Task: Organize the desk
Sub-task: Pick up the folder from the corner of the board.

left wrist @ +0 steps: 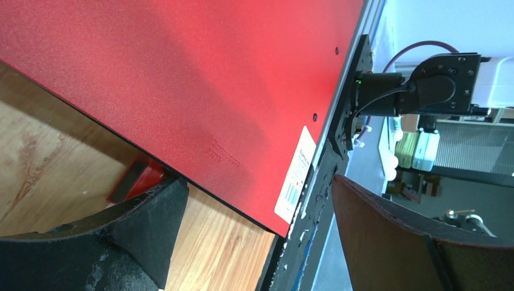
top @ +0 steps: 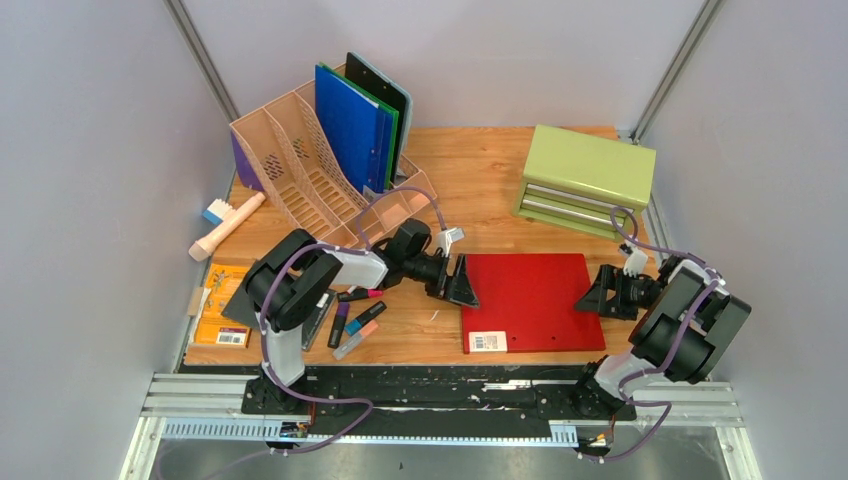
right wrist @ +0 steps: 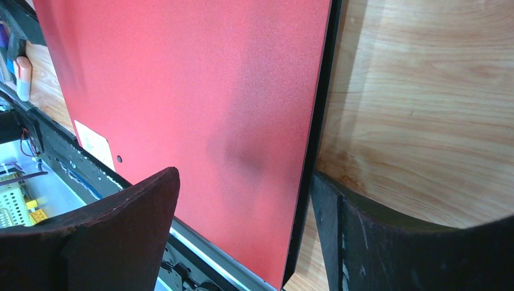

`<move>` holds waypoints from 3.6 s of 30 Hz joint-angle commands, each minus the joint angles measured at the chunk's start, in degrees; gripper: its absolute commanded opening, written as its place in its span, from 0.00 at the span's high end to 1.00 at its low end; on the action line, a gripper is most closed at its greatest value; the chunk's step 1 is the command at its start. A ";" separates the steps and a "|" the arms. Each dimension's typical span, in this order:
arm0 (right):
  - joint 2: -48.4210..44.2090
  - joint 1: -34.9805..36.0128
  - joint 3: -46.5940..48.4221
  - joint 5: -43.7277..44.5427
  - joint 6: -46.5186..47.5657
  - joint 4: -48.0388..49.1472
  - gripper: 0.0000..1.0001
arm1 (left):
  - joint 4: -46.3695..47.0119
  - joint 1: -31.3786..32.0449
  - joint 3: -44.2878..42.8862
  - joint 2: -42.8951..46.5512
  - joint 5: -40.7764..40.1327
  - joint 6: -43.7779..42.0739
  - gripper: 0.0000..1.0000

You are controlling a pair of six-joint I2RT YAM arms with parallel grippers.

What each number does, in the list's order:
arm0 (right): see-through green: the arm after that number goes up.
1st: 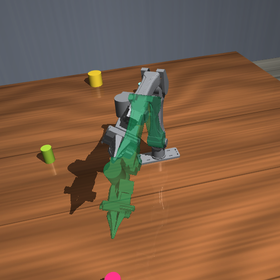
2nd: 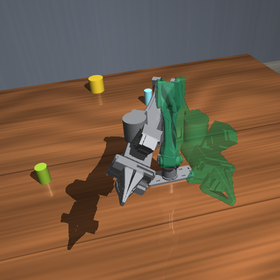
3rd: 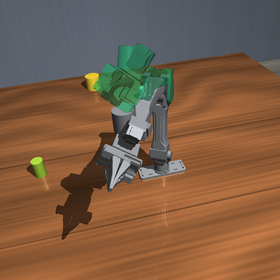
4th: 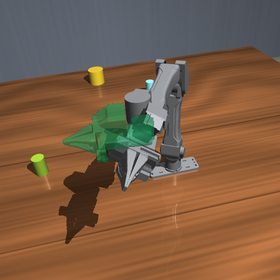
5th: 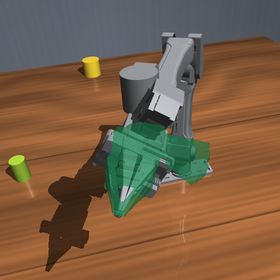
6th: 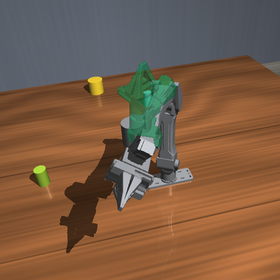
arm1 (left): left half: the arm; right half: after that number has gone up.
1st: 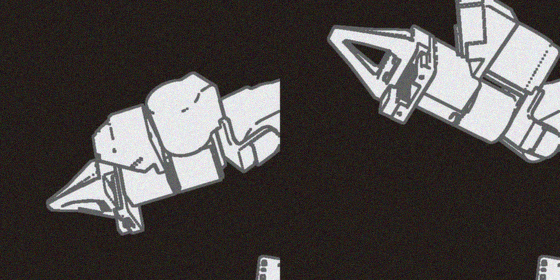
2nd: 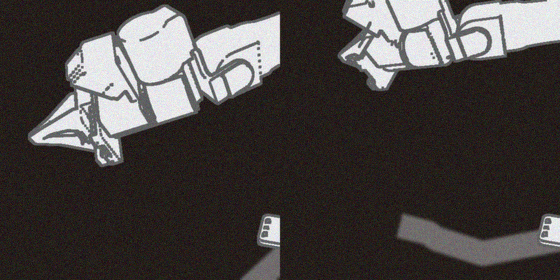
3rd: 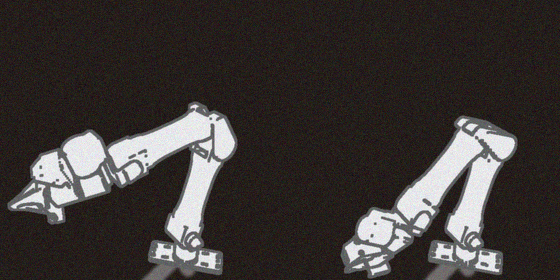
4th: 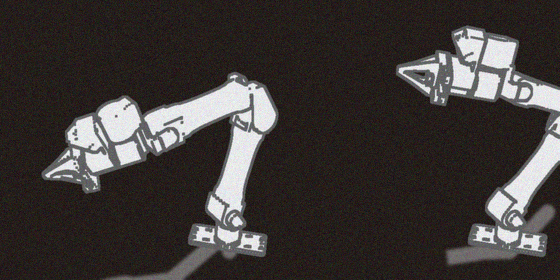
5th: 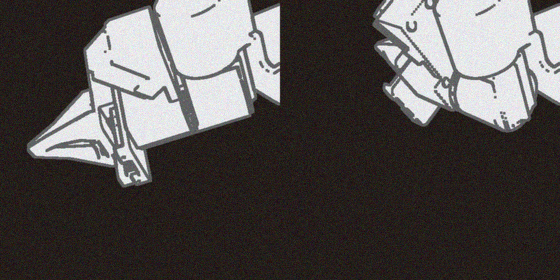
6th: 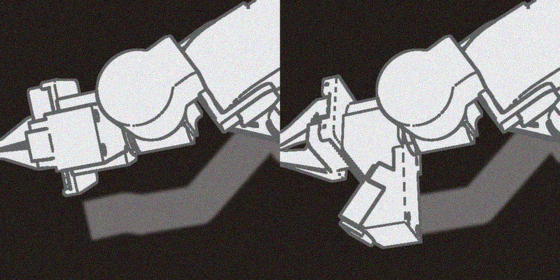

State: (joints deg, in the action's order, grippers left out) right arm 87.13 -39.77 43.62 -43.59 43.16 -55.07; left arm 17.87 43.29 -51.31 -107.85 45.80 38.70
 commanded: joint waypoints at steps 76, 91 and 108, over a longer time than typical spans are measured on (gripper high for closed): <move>-11.43 0.83 4.18 -3.80 3.25 -5.77 0.17 | 14.61 -7.28 -8.75 3.22 12.24 14.00 1.00; -25.00 5.94 18.97 -13.45 -3.33 -13.76 0.15 | 11.89 -10.02 -12.96 12.78 21.38 12.60 1.00; -23.56 9.45 31.40 -28.45 -27.14 -2.19 0.09 | 8.67 -23.74 -14.49 23.72 19.65 9.97 1.00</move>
State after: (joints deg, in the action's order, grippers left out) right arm 61.67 -31.24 73.21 -63.72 20.97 -60.95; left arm 15.77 23.20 -66.46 -87.96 64.01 42.87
